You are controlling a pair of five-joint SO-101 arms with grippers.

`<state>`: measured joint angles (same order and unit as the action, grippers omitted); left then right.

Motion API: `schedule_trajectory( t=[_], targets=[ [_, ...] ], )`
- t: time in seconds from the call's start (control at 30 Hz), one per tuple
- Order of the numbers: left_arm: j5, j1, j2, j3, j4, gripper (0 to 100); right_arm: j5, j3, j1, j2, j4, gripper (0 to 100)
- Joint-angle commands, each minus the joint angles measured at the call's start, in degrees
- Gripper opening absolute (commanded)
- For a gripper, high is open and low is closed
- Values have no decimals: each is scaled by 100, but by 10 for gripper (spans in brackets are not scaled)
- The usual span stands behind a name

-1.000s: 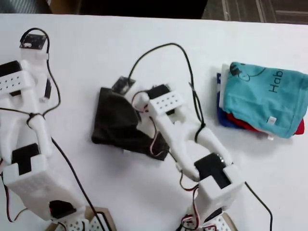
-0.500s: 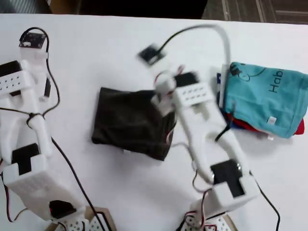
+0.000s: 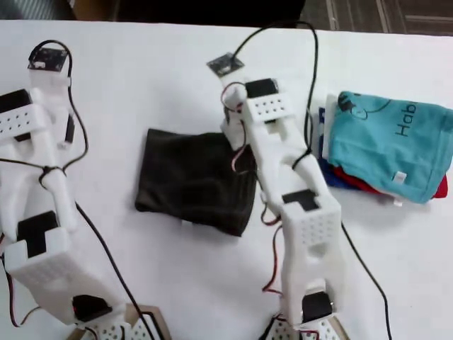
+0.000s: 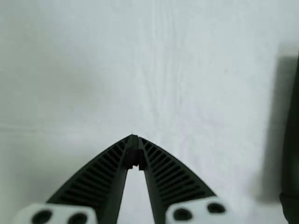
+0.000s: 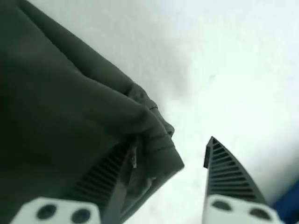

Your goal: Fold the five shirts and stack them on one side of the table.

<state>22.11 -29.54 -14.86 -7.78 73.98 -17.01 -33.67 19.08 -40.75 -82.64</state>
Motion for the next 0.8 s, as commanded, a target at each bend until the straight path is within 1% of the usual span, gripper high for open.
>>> schedule_trajectory(
  t=[0.0, 0.07, 0.13, 0.23, 0.27, 0.3, 0.57, 0.77],
  targets=[
    [62, -35, 35, -48, -97, 27, 44, -615, -127, -303, -180, 217],
    [62, -35, 26, -57, -97, 27, 44, -853, -154, -470, -400, 214],
    [62, -26, 26, -66, -132, 27, 44, -1099, -180, -585, -602, 180],
    [62, -26, 26, -40, -220, 27, 44, -1424, -286, -637, -699, 39],
    [62, -26, 26, -31, -220, 27, 44, -1521, -330, -629, -699, 8],
    [53, -26, 26, -31, -211, 27, 44, -1600, -374, -629, -699, 28],
    [53, -35, 26, -31, -193, 27, 0, -2567, -532, -629, -998, 21],
    [53, -35, 26, -31, -176, 27, -695, -2910, -391, -690, -980, 21]
  ],
)
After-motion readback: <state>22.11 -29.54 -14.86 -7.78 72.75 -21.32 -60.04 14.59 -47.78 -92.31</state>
